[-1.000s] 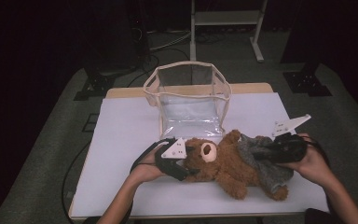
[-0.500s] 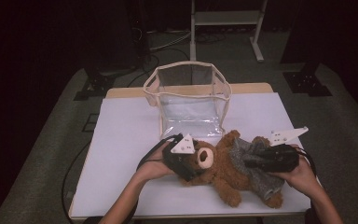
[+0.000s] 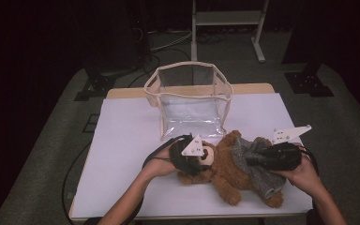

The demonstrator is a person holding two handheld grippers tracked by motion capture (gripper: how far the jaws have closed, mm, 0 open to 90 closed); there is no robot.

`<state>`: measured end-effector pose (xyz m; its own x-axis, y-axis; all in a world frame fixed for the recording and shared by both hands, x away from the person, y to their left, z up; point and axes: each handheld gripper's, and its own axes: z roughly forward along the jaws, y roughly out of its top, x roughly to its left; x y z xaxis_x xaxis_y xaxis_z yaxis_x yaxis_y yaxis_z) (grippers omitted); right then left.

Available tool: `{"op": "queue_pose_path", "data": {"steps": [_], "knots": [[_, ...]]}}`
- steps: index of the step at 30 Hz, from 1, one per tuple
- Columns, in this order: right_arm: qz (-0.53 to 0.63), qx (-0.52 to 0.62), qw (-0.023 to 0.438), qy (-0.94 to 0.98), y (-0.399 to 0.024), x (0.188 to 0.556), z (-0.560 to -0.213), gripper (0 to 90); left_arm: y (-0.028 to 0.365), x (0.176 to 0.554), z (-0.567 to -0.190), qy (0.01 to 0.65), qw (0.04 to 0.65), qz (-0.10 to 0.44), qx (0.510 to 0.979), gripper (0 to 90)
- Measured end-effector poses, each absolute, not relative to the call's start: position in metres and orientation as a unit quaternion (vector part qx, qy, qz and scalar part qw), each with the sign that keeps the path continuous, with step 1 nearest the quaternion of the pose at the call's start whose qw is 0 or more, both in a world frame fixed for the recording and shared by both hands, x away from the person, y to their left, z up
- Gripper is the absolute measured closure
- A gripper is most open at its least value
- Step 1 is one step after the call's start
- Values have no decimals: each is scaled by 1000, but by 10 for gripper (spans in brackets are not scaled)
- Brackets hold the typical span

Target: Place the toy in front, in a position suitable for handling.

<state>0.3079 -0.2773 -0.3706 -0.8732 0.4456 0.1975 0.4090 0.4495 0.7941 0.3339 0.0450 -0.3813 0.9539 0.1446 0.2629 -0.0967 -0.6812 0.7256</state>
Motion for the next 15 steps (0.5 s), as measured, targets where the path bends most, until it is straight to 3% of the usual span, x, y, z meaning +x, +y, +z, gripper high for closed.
{"op": "queue_pose_path", "data": {"steps": [7,15], "knots": [[449,234,29,862,-253,328,-358,730,77,342,-358,16,391,190,900,314],[435,238,11,868,-219,368,-352,720,95,337,-380,47,397,159,903,270]]}}
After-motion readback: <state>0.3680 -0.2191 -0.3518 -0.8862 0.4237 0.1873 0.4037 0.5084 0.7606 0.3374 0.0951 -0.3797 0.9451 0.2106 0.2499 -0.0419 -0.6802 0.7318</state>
